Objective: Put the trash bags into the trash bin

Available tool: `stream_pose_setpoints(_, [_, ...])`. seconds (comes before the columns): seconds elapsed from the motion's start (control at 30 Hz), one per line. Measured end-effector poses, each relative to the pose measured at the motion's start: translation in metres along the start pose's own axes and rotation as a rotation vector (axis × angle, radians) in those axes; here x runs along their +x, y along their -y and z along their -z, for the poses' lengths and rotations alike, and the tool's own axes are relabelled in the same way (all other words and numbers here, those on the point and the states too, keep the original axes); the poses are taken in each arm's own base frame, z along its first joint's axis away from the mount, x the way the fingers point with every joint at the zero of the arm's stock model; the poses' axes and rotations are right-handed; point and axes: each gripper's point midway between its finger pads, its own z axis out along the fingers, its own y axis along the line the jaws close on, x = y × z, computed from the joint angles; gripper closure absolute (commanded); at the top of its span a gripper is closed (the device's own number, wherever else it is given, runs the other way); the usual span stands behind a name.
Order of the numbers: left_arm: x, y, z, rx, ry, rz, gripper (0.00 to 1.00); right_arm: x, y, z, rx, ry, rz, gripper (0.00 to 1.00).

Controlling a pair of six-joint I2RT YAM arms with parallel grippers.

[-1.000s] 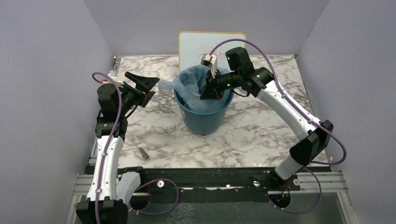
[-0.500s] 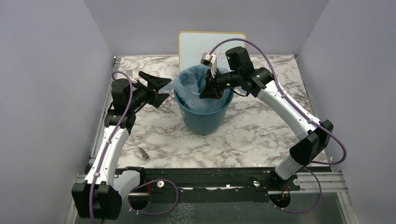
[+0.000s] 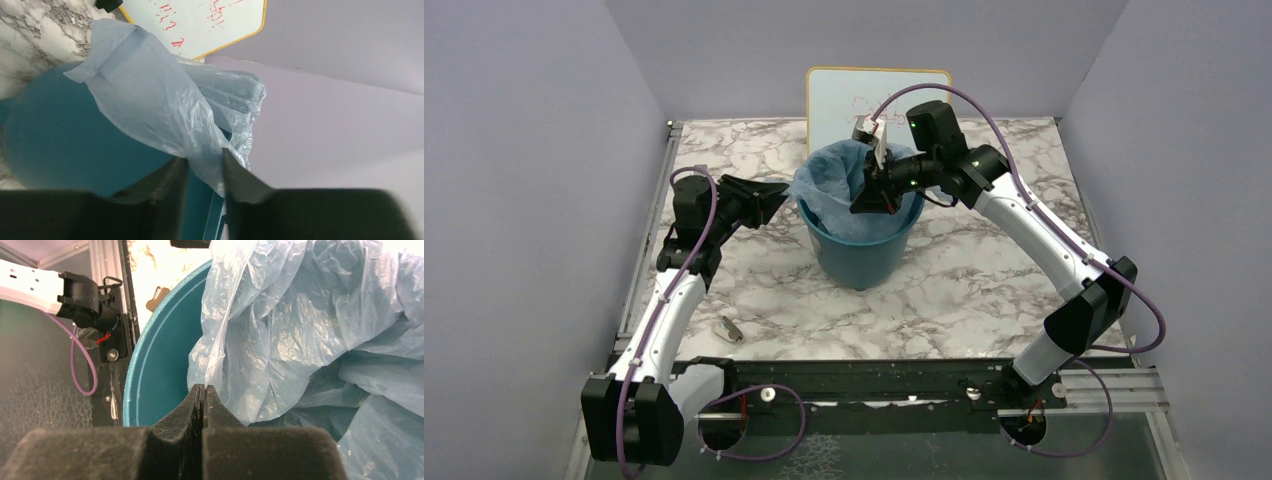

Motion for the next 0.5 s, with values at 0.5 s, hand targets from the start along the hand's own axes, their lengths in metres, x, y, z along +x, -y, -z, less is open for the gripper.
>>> stream_pose_setpoints(0.5, [-0.002, -0.012, -0.002, 0.011, 0.024, -0.034, 1.0, 0.003, -0.015, -0.002, -0.097, 0.006, 0.013, 0.9])
